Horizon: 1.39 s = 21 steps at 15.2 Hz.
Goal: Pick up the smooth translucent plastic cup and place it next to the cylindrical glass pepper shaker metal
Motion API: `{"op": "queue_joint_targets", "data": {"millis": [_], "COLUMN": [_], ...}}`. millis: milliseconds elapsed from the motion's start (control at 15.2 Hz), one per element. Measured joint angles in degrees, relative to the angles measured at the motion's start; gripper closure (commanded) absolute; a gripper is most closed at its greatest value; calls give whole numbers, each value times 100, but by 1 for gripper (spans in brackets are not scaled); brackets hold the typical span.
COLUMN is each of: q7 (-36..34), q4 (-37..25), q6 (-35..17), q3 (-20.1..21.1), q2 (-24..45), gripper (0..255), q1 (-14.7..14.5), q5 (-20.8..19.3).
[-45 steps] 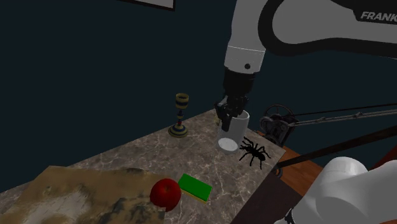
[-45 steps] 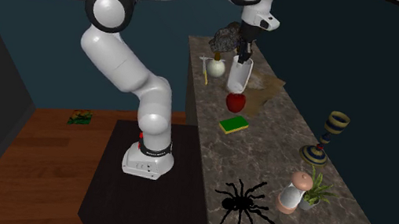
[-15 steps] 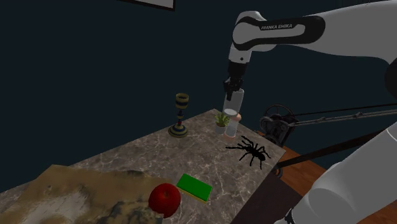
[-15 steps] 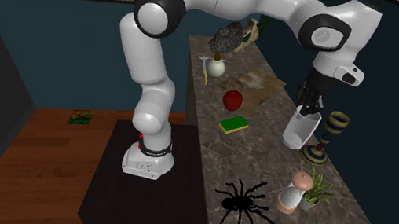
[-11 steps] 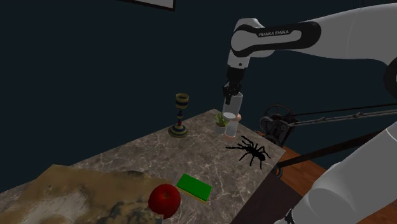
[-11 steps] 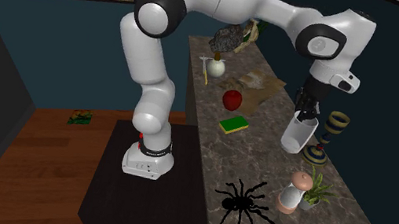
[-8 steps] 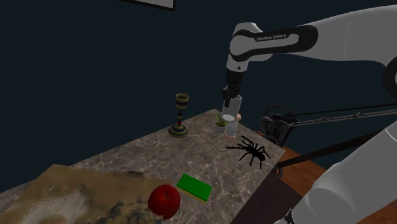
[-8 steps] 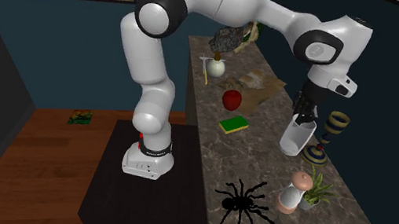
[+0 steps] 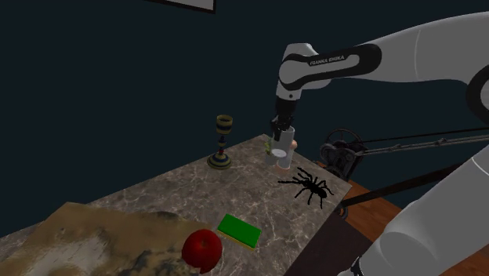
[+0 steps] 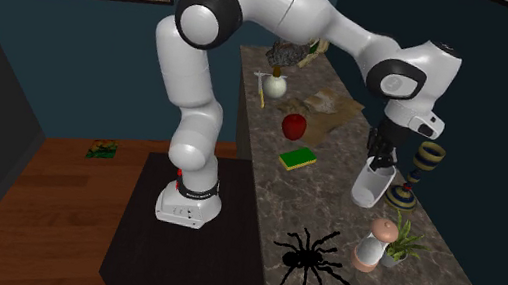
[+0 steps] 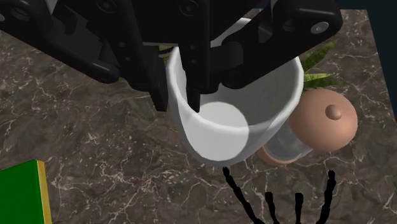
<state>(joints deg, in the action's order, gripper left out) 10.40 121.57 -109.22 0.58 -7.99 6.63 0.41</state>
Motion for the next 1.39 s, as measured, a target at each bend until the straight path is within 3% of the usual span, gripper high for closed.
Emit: {"op": "queue_joint_targets", "data": {"millis": [1386], "q7": [-1], "q4": [962], "q6": [-1624], "q3": [6], "q2": [662], "gripper": [255], "q1": [-5], "q5": [0]}}
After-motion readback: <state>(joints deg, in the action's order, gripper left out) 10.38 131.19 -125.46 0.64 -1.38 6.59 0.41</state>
